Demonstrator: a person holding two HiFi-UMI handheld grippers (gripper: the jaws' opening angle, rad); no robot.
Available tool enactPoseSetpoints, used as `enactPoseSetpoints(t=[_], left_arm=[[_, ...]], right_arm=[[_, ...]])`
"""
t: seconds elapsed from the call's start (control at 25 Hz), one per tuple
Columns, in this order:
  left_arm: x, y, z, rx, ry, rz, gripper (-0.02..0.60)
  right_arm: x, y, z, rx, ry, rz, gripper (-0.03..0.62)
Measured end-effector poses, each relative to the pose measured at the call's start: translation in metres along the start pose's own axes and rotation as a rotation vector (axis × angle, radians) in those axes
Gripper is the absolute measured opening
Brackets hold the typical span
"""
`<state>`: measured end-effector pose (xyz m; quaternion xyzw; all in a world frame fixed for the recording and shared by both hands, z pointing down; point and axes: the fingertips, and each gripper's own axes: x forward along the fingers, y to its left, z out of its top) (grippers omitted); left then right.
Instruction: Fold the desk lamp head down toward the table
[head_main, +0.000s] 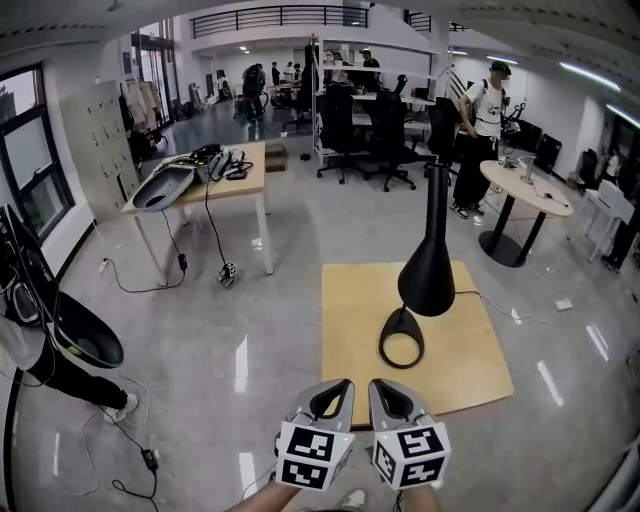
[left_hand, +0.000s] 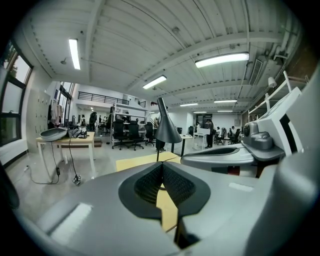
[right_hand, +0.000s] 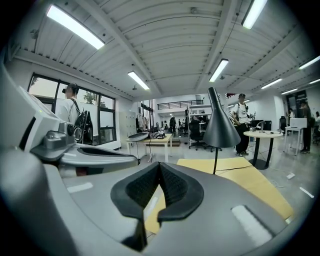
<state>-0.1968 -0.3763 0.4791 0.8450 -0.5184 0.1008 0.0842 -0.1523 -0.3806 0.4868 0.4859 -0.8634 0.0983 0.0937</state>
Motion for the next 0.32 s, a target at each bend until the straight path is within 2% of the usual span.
enactPoseSetpoints(t=[0.32], left_arm=[[-0.102,0.033,-0.036,-0.003,0.008,-0.025,0.019]], right_arm=[[-0.024,0.108,-0.025,0.005,0.005,-0.02,0.006]])
